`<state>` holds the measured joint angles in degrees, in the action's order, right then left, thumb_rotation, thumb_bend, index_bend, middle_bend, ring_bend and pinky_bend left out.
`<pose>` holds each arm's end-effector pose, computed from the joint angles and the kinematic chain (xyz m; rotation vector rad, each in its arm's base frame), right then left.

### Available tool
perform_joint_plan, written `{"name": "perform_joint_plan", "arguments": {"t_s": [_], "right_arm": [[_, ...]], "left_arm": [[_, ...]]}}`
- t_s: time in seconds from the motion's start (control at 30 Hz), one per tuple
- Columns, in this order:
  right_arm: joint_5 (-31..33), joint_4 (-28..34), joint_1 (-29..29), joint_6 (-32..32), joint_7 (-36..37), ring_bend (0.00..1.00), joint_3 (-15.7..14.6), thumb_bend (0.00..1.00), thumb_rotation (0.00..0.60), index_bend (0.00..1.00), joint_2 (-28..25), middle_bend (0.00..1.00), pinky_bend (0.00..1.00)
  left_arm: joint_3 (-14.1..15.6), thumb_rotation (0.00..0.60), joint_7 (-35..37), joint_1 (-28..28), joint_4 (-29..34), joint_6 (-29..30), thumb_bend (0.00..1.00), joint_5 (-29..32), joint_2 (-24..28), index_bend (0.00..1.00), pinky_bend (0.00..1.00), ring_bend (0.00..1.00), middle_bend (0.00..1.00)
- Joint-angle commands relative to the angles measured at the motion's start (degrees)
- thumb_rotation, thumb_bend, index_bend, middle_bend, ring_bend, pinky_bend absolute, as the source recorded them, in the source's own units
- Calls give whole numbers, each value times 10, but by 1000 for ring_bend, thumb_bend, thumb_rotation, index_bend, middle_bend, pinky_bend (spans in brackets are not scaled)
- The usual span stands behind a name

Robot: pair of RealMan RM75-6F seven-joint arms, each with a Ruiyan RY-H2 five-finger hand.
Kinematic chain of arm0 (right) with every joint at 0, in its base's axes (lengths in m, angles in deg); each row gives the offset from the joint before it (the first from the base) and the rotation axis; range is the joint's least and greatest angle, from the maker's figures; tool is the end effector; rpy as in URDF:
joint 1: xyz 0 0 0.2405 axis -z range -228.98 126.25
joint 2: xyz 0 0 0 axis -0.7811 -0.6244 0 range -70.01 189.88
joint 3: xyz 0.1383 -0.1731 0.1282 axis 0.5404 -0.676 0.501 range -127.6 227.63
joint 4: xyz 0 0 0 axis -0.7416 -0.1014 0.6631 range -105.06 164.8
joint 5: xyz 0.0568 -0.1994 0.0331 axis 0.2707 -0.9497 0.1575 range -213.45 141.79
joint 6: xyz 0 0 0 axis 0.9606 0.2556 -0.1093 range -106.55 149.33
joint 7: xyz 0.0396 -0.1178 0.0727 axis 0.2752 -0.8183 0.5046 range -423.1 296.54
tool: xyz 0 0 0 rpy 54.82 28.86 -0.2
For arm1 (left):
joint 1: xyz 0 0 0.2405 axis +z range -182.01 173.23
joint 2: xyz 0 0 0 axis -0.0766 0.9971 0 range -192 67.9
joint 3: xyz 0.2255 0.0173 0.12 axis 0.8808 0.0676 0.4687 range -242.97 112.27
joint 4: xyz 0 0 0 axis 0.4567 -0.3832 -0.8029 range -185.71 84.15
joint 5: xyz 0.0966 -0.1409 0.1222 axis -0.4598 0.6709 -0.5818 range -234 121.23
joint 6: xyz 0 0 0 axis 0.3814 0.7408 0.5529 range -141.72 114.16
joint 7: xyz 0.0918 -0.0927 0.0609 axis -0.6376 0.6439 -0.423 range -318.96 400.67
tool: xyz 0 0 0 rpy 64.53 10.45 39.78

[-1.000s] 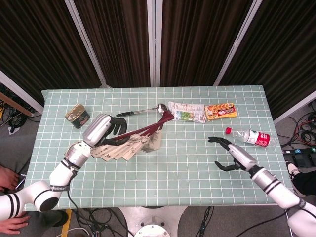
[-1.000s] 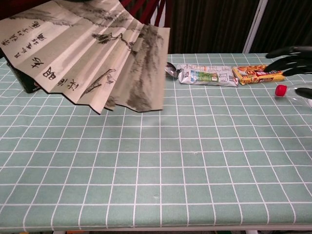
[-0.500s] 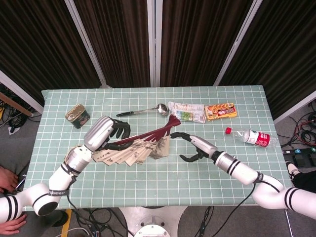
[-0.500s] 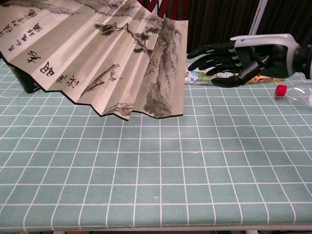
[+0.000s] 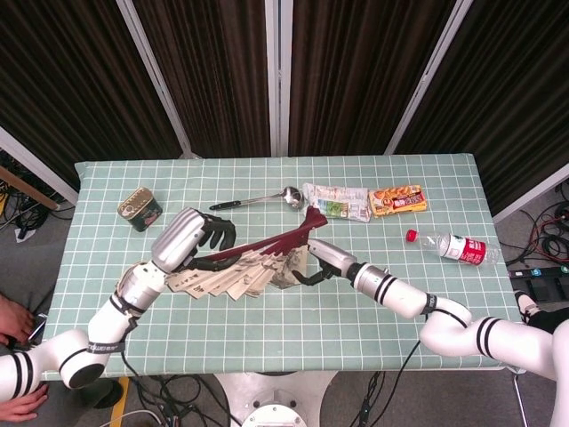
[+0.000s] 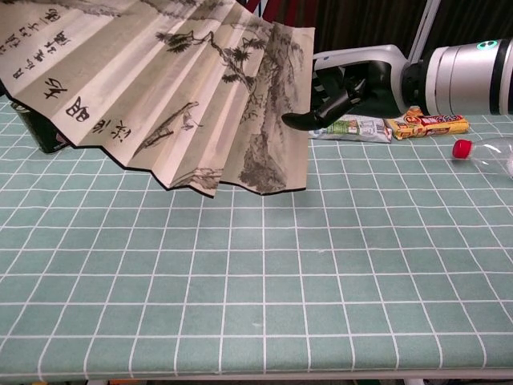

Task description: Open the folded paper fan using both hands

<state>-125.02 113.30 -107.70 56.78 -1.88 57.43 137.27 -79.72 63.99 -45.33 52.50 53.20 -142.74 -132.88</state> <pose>-0.0934 -0.3652 0.0011 1.9705 -1.9425 1.1729 -0.0731 0.3188 0.0992 -1.7807 -1.1977 -1.7602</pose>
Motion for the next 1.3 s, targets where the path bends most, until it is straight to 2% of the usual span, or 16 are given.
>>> {"name": "perform_joint_plan", "arguments": {"t_s": [0.03,0.1,0.23,0.4,0.63,0.93,1.1,1.3], "right_arm": [[25,-19,2,12,-52,49,9,571,600,513,13,251,0],[43,-29,11,28,-97,73,12,590,600,608,18,288,0],[85,-43,42,89,-228,96,24,613,600,693,31,334,0],[111,-45,74,162,-350,125,33,625,600,742,37,367,9],[91,-76,112,274,-490,126,34,627,600,757,53,379,9],[48,-177,152,375,-532,126,20,628,600,756,110,377,0],[23,-232,164,419,-537,126,12,628,600,749,147,368,0],[-5,-307,188,500,-540,126,10,627,600,719,195,359,0]], "left_arm": [[6,600,-3,4,-4,5,307,-8,4,674,809,739,724],[13,600,-8,7,-10,5,307,-16,9,674,808,739,724],[28,600,-33,16,-36,23,307,-39,5,674,805,736,724],[46,600,-58,26,-70,58,307,-79,-13,674,791,726,723],[65,600,-126,34,-164,122,307,-151,-68,674,735,710,720],[92,600,-191,25,-279,139,308,-202,-117,659,695,688,706],[102,600,-238,25,-323,160,308,-228,-138,647,689,673,697],[111,600,-310,36,-355,203,309,-258,-162,636,685,665,684]]}}
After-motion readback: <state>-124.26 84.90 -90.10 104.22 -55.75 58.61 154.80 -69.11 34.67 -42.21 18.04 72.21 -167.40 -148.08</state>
